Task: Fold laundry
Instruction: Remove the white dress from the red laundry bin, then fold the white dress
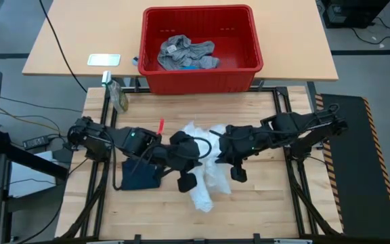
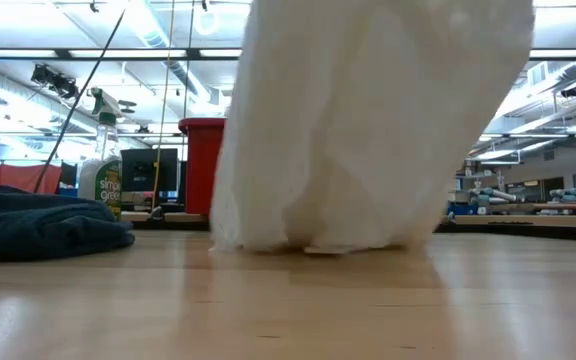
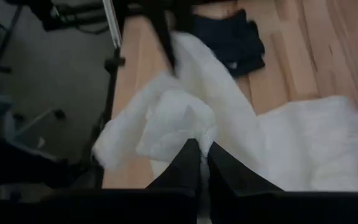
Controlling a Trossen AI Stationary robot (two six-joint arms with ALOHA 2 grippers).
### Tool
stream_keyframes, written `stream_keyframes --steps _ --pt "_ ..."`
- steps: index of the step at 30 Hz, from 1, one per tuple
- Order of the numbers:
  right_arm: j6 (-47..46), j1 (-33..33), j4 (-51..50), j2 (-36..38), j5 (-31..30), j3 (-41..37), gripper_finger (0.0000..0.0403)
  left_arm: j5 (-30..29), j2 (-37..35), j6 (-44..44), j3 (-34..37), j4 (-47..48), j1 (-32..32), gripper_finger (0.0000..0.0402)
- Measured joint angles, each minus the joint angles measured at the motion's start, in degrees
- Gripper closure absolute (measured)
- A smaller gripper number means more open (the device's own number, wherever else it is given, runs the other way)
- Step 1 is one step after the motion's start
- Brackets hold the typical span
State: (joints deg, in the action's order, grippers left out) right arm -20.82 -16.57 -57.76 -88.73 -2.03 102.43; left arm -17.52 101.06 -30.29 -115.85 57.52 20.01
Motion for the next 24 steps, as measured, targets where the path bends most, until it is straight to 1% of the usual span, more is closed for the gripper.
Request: stream_keyframes --steps 3,7,10,12,13,16,18,20,22,24 --pt "0.19 1.28 0.28 0.00 -1.00 0.00 0.0384 -0.20 -0.38 -4.37 -0.02 5.67 -0.12 0.0401" --pt "-0.95 3.78 -2.60 -0.22 -3.06 -0.31 0.0384 -0.21 -1.06 -11.40 -0.03 17.81 1.53 0.0401" --pt "-3.38 5.35 -2.80 -0.13 -3.38 -3.18 0.0384 -0.21 -1.27 -16.52 -0.02 27.70 3.25 0.0401" --pt "-4.95 5.79 -2.69 -0.22 -3.09 -5.97 0.0384 -0.50 -1.27 -19.25 -0.02 31.27 4.23 0.0401" --pt "-5.90 5.89 -1.89 -0.24 -2.85 -7.80 0.0385 -0.76 -1.20 -19.91 -0.02 32.44 4.77 0.0401" --pt "-9.42 6.06 2.62 -0.21 -1.23 -14.38 0.0385 -2.08 -1.05 -19.54 -0.02 31.78 7.00 0.0401" --pt "-12.46 6.11 6.13 -0.28 2.12 -18.38 0.0385 -3.98 -0.84 -19.23 0.00 31.42 8.65 0.0401" --pt "-15.41 5.70 10.72 -0.26 6.24 -21.65 0.0385 -4.53 -0.33 -19.21 0.00 31.66 9.84 0.0401" --pt "-17.31 4.42 13.62 -0.30 8.23 -23.31 0.0385 -4.43 0.46 -19.27 0.04 30.85 10.70 0.0401" --pt "-18.04 2.84 15.53 -0.31 9.07 -23.49 0.0385 -2.81 1.32 -19.14 0.04 28.20 11.31 0.0401"
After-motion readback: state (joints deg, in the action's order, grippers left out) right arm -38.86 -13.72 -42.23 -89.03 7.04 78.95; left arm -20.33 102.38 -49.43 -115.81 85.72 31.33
